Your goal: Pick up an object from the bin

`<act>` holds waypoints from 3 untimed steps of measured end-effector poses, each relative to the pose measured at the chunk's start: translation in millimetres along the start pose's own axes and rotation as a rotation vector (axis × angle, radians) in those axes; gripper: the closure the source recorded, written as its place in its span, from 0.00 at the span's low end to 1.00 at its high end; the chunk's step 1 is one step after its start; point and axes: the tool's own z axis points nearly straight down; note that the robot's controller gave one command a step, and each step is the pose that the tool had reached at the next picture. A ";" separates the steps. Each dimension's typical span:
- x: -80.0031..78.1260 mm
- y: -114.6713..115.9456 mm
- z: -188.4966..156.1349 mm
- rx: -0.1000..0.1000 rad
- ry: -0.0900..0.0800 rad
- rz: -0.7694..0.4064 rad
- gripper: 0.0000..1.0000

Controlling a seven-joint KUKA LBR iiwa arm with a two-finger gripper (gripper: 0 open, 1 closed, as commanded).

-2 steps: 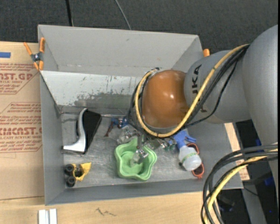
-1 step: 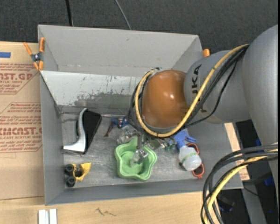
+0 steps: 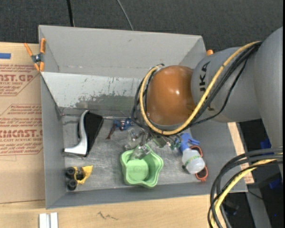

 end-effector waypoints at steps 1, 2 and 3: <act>2.7 2.9 -34.8 -0.002 0.007 0.011 1.00; 2.9 2.6 -56.8 -0.003 0.008 0.015 1.00; 5.0 -11.7 -42.3 0.004 -0.009 0.015 1.00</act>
Offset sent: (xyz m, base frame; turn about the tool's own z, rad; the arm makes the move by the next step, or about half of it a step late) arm 0.0096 -0.0256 0.1172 0.0232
